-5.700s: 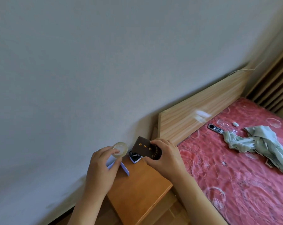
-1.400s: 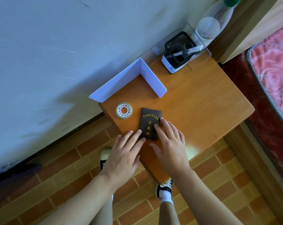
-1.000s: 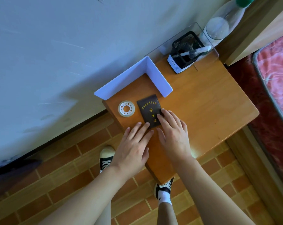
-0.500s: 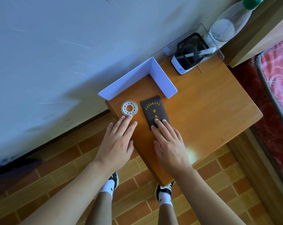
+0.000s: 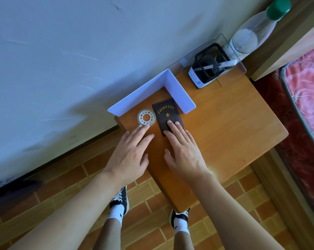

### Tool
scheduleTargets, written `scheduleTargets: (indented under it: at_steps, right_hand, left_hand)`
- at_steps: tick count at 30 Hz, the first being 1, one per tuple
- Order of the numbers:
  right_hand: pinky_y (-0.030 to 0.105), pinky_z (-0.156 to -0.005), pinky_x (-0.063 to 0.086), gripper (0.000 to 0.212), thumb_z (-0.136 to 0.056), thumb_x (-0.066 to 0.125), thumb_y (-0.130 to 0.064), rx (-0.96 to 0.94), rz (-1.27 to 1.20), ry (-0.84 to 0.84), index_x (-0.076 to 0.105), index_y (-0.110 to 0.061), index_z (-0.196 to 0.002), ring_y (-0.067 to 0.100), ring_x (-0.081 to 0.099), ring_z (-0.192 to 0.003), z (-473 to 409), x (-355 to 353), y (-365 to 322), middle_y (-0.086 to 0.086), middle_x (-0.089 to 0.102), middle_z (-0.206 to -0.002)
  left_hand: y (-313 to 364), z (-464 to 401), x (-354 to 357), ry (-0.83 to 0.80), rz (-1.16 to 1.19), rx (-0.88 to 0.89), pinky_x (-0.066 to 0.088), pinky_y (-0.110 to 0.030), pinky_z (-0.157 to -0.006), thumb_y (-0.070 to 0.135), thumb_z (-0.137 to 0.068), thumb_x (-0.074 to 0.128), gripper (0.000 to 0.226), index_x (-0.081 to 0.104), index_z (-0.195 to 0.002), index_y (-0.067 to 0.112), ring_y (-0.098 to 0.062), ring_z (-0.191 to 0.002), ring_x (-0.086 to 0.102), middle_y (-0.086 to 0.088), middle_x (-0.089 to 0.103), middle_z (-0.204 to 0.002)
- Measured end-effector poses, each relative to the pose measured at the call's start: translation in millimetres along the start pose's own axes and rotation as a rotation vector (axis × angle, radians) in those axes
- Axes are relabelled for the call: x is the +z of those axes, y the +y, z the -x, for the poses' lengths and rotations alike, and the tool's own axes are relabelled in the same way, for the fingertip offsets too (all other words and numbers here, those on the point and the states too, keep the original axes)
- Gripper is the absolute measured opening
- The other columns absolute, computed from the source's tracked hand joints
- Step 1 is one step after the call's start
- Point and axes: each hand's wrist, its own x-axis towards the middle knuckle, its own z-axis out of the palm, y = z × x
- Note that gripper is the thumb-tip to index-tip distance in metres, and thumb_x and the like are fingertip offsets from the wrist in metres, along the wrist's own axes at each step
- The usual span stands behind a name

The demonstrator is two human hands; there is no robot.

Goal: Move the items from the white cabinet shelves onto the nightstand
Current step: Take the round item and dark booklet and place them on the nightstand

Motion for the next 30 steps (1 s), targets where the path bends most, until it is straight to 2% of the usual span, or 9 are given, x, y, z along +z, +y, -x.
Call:
scheduleTargets:
  at_steps: [5, 10, 13, 16, 18, 27, 30]
  right_hand:
    - [0.045, -0.132, 0.015, 0.054, -0.1, 0.056, -0.029, -0.039, -0.034, -0.049, 0.045, -0.017, -0.152, 0.018, 0.002, -0.163, -9, -6, 4, 0.0, 0.017, -0.174]
    - [0.048, -0.13, 0.021, 0.054, -0.099, 0.057, -0.026, -0.04, -0.026, -0.013, 0.049, -0.016, -0.151, 0.022, 0.008, -0.163, -7, -8, 4, 0.003, 0.023, -0.173]
    - [0.051, -0.126, 0.03, 0.054, -0.097, 0.059, -0.027, -0.043, 0.067, 0.017, 0.051, -0.019, -0.15, 0.027, 0.021, -0.16, 0, -6, -3, 0.003, 0.031, -0.169]
    - [0.052, -0.116, 0.038, 0.056, -0.092, 0.064, -0.026, -0.011, 0.161, 0.059, 0.055, -0.021, -0.147, 0.031, 0.039, -0.148, 7, -1, -12, 0.006, 0.04, -0.163]
    - [0.054, -0.113, 0.042, 0.058, -0.089, 0.067, -0.022, 0.025, 0.174, 0.085, 0.056, -0.02, -0.146, 0.033, 0.043, -0.143, 9, 2, -15, 0.008, 0.043, -0.16]
    - [0.054, -0.12, 0.036, 0.06, -0.093, 0.065, -0.018, 0.05, 0.139, 0.086, 0.051, -0.013, -0.151, 0.033, 0.034, -0.154, 6, 4, -18, 0.011, 0.036, -0.166]
    - [0.055, -0.117, 0.041, 0.06, -0.092, 0.065, -0.018, 0.044, 0.142, 0.076, 0.052, -0.012, -0.15, 0.034, 0.034, -0.154, -1, 1, -17, 0.013, 0.037, -0.166]
  left_hand:
    - [-4, 0, -2, 0.003, 0.022, 0.0, 0.028, -0.049, -0.127, 0.025, -0.098, 0.059, 0.058, 0.045, -0.154, 0.023, -0.018, -0.161, 0.014, 0.001, 0.019, -0.172]
    - [-5, 1, -3, 0.009, 0.043, 0.001, 0.03, -0.051, -0.125, 0.023, -0.096, 0.062, 0.056, 0.048, -0.15, 0.023, -0.019, -0.16, 0.017, 0.001, 0.022, -0.171]
    - [-6, 3, -3, 0.0, 0.036, 0.001, 0.031, -0.052, -0.125, 0.024, -0.096, 0.062, 0.056, 0.048, -0.151, 0.022, -0.019, -0.16, 0.018, 0.001, 0.022, -0.171]
    - [-7, 5, -4, 0.002, 0.038, 0.004, 0.035, -0.054, -0.122, 0.022, -0.095, 0.064, 0.059, 0.047, -0.152, 0.02, -0.021, -0.159, 0.021, 0.0, 0.024, -0.17]
    - [-8, 6, -4, 0.009, 0.033, 0.013, 0.037, -0.054, -0.12, 0.02, -0.095, 0.063, 0.063, 0.043, -0.155, 0.019, -0.022, -0.158, 0.024, 0.0, 0.025, -0.169]
    - [-5, -2, -2, 0.003, 0.0, 0.006, 0.037, -0.054, -0.12, 0.02, -0.095, 0.061, 0.065, 0.042, -0.157, 0.014, -0.023, -0.158, 0.023, -0.003, 0.021, -0.171]
    - [-2, -5, -1, 0.015, -0.009, -0.035, 0.035, -0.054, -0.122, 0.02, -0.095, 0.061, 0.066, 0.04, -0.158, 0.012, -0.022, -0.159, 0.021, -0.002, 0.02, -0.171]
